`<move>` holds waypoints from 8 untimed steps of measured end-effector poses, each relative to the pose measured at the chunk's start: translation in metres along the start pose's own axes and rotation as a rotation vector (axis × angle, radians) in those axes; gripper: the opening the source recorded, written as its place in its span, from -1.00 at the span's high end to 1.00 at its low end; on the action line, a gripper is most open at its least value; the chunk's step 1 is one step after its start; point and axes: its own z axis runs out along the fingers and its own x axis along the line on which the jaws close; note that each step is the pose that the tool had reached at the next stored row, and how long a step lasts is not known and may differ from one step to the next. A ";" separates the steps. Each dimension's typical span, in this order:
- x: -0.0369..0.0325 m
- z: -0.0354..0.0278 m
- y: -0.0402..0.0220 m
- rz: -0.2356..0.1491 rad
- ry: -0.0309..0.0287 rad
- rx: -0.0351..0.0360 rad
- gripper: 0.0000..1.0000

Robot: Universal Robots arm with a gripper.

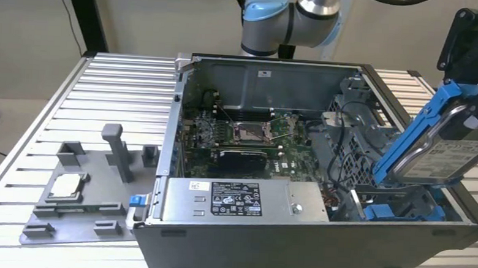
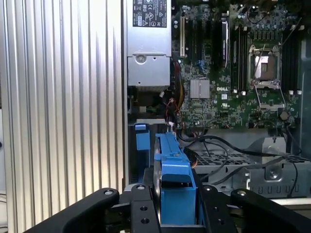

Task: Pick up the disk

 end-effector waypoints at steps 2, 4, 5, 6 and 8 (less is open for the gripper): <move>0.0001 0.0010 -0.0001 0.002 0.0000 0.0002 1.00; 0.0001 0.0016 -0.0001 0.002 0.0000 0.0002 1.00; 0.0002 0.0019 -0.0001 0.002 0.0001 0.0002 1.00; 0.0004 0.0021 -0.0001 0.002 0.0001 0.0002 1.00; 0.0014 0.0026 -0.0001 0.003 -0.0001 0.0002 1.00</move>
